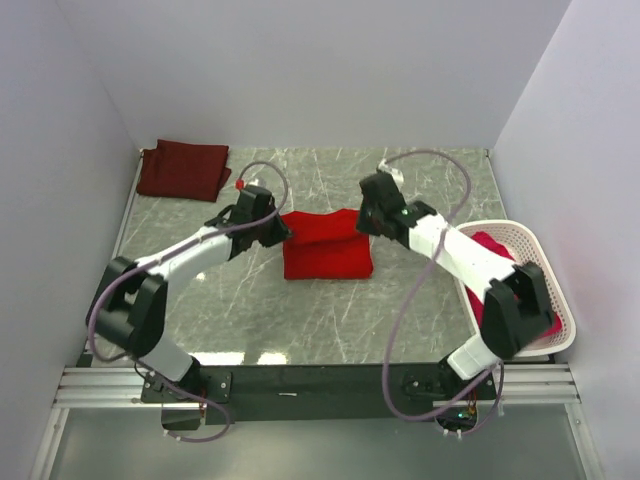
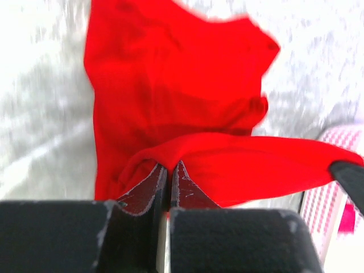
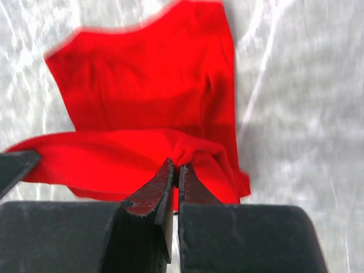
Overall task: Fold and stack the t-shirts
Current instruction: Fold the tshirt
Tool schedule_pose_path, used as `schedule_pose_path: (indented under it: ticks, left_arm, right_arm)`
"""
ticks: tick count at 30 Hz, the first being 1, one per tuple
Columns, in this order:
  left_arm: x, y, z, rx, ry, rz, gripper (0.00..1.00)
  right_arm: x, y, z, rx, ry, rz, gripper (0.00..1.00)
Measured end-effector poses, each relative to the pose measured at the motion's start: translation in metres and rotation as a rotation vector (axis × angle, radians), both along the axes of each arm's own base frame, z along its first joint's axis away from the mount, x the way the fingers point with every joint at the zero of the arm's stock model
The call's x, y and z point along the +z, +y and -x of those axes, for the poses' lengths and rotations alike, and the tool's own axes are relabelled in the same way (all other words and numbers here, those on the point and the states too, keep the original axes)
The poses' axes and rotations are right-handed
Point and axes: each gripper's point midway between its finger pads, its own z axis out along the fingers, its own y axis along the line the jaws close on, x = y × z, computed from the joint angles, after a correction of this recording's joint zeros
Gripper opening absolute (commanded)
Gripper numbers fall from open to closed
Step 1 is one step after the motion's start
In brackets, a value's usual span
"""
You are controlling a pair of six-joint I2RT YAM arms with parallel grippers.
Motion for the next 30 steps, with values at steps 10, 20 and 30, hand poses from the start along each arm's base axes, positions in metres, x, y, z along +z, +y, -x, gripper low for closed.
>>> schedule_pose_path:
  ticks: [10, 20, 30]
  left_arm:
    - [0.012, -0.001, -0.095, 0.030, -0.054, 0.018, 0.01]
    - [-0.022, 0.012, -0.138, 0.058, -0.022, 0.028, 0.62]
    - [-0.017, 0.057, -0.135, 0.151, -0.044, -0.002, 0.76]
  right_arm:
    - [0.000, 0.005, -0.096, -0.006, -0.013, 0.010, 0.00]
    - [-0.036, 0.016, -0.156, 0.029, 0.035, 0.027, 0.54]
    - [-0.030, -0.010, -0.140, -0.028, 0.038, 0.122, 0.55]
